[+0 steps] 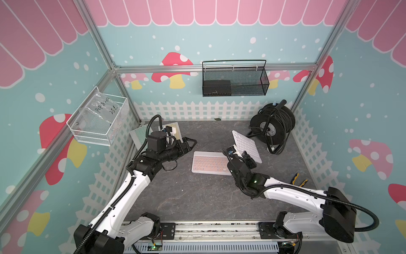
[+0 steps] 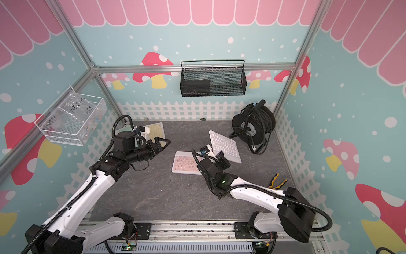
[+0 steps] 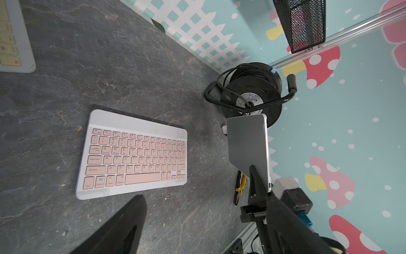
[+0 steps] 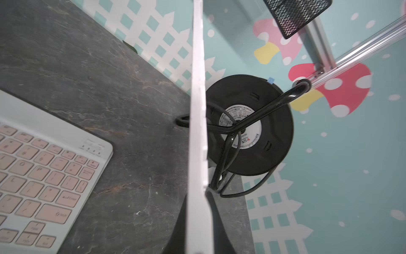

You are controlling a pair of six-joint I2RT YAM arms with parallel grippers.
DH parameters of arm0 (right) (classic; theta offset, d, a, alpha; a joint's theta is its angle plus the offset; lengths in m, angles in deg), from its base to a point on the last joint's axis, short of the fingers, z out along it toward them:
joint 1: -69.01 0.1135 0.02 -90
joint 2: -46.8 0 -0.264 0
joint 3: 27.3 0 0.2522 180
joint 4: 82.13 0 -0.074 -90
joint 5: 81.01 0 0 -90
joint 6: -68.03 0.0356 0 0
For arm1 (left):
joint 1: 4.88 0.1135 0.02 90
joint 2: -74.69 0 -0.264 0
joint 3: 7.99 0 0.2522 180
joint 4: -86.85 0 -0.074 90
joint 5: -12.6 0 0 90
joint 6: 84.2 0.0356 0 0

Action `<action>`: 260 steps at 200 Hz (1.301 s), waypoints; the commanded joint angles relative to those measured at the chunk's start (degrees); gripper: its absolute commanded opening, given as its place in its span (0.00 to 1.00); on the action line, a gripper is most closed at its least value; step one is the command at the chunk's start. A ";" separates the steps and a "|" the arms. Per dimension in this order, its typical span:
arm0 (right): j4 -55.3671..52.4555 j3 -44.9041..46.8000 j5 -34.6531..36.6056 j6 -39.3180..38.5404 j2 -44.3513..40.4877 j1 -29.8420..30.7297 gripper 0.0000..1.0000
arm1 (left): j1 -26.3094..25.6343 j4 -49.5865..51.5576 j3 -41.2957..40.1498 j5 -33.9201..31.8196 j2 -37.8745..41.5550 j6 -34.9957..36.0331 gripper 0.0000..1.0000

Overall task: Stack the numeric keypads
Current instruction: Place the numeric keypad at the numeric keypad.

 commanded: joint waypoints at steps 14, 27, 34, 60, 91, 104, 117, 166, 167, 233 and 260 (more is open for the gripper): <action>30.45 4.38 10.06 -23.65 7.80 4.21 0.07 | -0.23 -5.59 -1.23 6.02 -3.81 -0.46 0.88; 48.73 7.83 9.84 -36.21 10.74 5.69 0.06 | -0.25 -5.42 0.02 7.53 -6.59 1.35 0.88; 61.18 9.34 9.80 -44.86 12.70 6.34 0.07 | -0.25 -4.27 1.17 7.52 -8.15 2.45 0.88; 100.67 7.96 7.98 -76.63 24.75 9.36 0.07 | -0.34 -4.02 4.45 9.72 -13.61 4.20 0.88; 100.68 4.23 6.80 -75.46 32.26 10.69 0.07 | -0.52 -8.21 4.62 12.94 -19.41 3.84 0.86; 100.68 2.85 6.85 -74.76 34.26 10.68 0.07 | -0.61 -9.27 4.31 13.01 -20.50 3.84 0.85; 100.68 2.08 6.57 -74.56 34.30 10.65 0.07 | -0.67 -10.88 3.62 13.02 -20.82 3.52 0.85; 100.68 0.62 6.27 -75.16 35.68 10.65 0.08 | -2.48 -14.72 2.19 13.22 -22.63 1.97 0.84; 100.68 0.62 6.27 -75.16 35.69 10.65 0.08 | -2.55 -14.91 2.19 13.26 -22.71 1.88 0.84; 100.68 -0.43 8.00 -73.62 35.81 10.65 0.10 | -5.94 -25.10 0.62 12.76 -25.04 -2.80 0.69; 100.68 -0.88 8.63 -73.51 36.14 10.66 0.10 | -6.14 -26.93 0.43 12.28 -25.65 -3.96 0.62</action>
